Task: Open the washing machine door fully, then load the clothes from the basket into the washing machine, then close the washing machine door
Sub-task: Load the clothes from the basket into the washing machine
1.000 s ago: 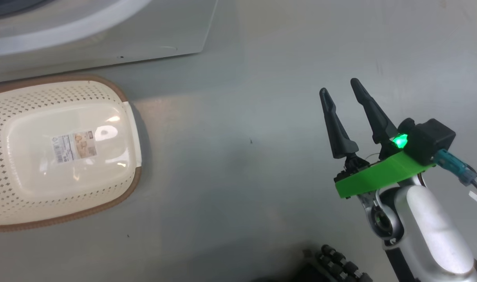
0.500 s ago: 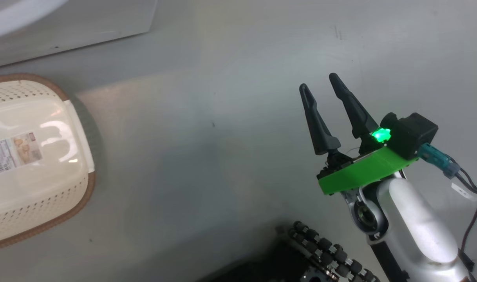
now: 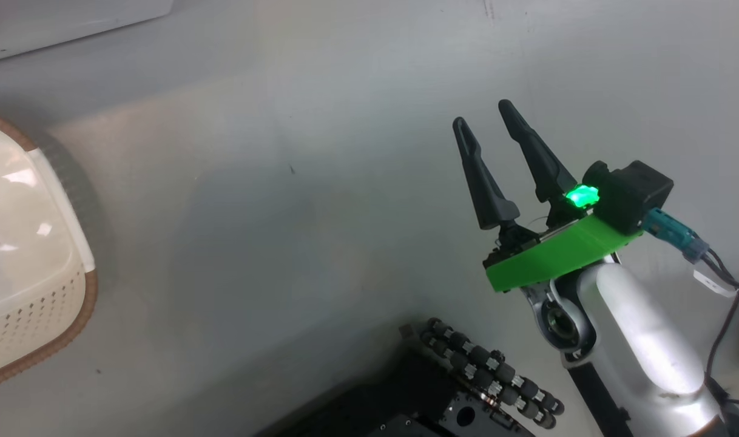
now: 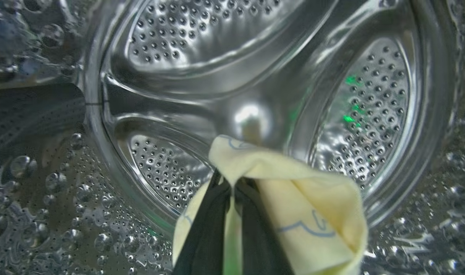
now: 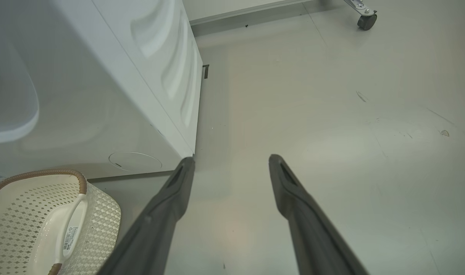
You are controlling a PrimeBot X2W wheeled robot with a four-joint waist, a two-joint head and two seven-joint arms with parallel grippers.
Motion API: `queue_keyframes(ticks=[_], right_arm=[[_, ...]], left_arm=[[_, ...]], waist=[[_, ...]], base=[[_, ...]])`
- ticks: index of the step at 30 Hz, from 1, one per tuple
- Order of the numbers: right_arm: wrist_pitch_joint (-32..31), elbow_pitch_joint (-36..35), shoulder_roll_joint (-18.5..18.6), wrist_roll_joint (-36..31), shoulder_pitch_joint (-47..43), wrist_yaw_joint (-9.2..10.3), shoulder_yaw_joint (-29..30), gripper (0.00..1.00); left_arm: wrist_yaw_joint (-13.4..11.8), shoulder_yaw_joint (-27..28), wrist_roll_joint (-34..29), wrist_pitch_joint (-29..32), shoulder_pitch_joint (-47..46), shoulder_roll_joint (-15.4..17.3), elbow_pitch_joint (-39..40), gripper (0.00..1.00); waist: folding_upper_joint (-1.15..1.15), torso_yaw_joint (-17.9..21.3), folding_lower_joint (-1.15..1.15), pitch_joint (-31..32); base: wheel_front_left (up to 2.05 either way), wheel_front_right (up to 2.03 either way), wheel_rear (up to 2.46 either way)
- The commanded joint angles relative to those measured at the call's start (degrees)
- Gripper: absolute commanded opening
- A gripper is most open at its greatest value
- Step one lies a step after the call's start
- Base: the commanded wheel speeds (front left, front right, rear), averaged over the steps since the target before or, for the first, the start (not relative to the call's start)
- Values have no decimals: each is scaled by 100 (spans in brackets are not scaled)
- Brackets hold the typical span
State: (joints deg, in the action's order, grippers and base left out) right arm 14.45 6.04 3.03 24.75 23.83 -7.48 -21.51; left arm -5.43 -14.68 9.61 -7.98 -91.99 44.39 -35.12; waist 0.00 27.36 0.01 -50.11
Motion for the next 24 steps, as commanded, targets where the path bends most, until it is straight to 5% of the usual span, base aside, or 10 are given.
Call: queue_keyframes(ticks=[1,4,19,20,21,22,24], right_arm=[[53,-163,7,60,-105,-1,-68,100],[53,-169,2,73,-94,-1,-66,100],[54,-156,-8,7,-127,-1,60,100],[54,-154,-8,6,-125,-1,60,100],[54,-151,-8,4,-125,-1,61,100],[54,-151,-8,7,-126,-1,61,100],[54,-156,-9,12,-121,-1,71,100]], left_arm=[[-59,108,-17,-55,-104,205,126,0],[-103,74,14,29,-156,94,-241,0],[30,161,825,2648,-116,-349,-936,0],[2,158,839,2771,-126,-354,-931,22],[-9,161,866,2860,-129,-365,-918,22],[-11,151,871,2891,-125,-365,-886,100],[-46,184,916,2855,-103,-374,-825,100]], waist=[[0,-4,-1,-13],[0,-31,-1,-28],[0,-220,-1,37],[0,-227,-1,46],[0,-234,-1,57],[0,-241,-1,66],[0,-255,-1,82]], base=[[0,0,0],[0,0,0],[0,0,0],[0,0,0],[0,0,0],[0,0,0],[0,0,0]])
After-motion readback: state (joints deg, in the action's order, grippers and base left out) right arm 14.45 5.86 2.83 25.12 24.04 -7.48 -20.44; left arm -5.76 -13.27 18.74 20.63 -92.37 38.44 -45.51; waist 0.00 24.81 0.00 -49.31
